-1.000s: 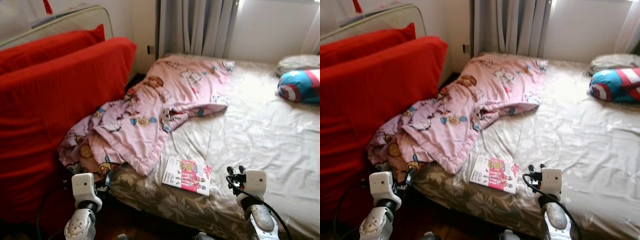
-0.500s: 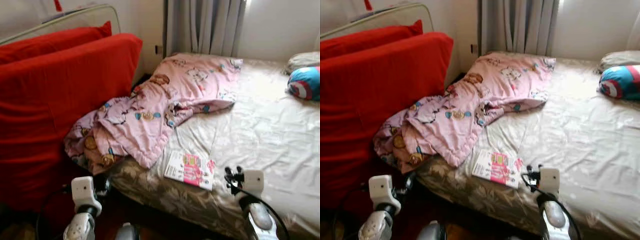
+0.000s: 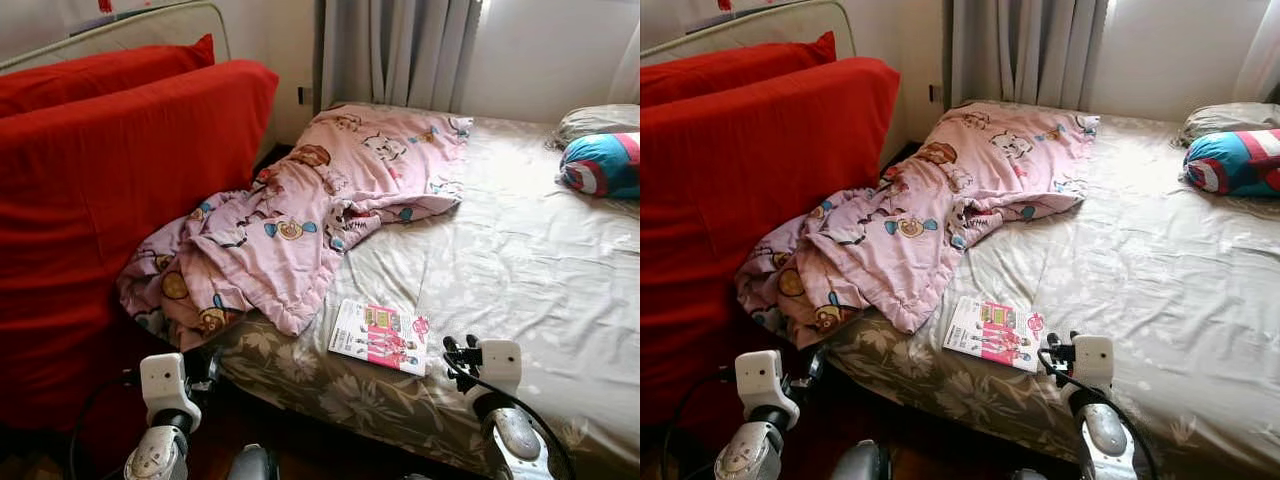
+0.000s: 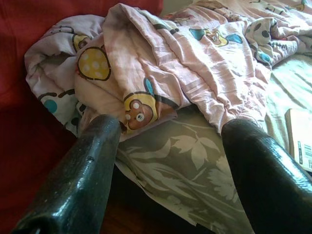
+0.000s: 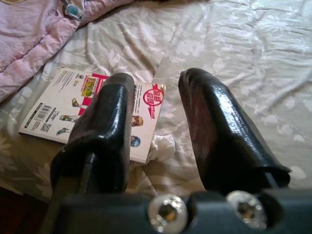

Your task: Clean up the room

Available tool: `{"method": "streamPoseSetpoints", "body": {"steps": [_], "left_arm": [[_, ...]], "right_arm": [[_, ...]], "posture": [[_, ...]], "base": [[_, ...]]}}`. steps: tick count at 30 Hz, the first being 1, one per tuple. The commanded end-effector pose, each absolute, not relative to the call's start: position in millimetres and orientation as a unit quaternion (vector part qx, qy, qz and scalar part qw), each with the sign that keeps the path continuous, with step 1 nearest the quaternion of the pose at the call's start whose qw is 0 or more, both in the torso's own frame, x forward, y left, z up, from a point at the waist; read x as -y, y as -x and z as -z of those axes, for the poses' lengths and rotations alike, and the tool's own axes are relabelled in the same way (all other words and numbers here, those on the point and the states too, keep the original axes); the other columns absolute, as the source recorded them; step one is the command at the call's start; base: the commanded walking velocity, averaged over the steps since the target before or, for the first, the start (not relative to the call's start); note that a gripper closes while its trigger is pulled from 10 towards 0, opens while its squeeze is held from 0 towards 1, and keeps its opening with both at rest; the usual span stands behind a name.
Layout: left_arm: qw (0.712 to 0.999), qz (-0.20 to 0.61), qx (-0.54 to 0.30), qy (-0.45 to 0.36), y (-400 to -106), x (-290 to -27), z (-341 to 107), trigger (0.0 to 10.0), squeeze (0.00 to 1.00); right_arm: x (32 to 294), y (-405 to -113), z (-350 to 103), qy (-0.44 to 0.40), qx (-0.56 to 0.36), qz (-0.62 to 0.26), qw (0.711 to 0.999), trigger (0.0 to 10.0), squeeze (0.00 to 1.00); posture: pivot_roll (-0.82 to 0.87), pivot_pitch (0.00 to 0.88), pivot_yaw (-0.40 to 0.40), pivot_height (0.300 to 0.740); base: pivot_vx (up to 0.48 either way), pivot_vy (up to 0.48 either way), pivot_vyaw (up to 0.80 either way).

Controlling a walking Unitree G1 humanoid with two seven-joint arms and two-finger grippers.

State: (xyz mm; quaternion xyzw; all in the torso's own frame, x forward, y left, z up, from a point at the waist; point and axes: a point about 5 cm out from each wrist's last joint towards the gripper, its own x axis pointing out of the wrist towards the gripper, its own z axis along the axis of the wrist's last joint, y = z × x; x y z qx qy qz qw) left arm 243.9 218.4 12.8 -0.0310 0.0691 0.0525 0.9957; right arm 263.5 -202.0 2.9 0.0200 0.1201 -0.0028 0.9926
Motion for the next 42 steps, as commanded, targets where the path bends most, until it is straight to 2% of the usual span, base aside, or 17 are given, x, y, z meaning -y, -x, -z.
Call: {"method": "streamPoseSetpoints", "body": {"steps": [1,10,42], "left_arm": [[0.996,-0.053,-0.065,0.027,-244,-221,-16,10.0,0.00],[0.997,-0.046,-0.065,0.024,-245,-222,-18,10.0,0.00],[0.996,-0.040,-0.072,0.016,-241,-222,-19,10.0,0.00]], "right_arm": [[200,-265,-4,-0.022,-0.117,0.000,0.993,10.0,0.00],[194,-266,-2,-0.028,-0.122,-0.010,0.992,10.0,0.00],[186,-266,5,-0.030,-0.147,-0.028,0.988,10.0,0.00]], "posture": [[-0.06,0.000,0.021,0.622],[-0.05,0.000,0.029,0.622],[-0.02,0.000,0.026,0.622]], "base": [[0.000,0.000,0.00],[0.057,0.000,0.00],[0.323,0.000,0.00]]}}
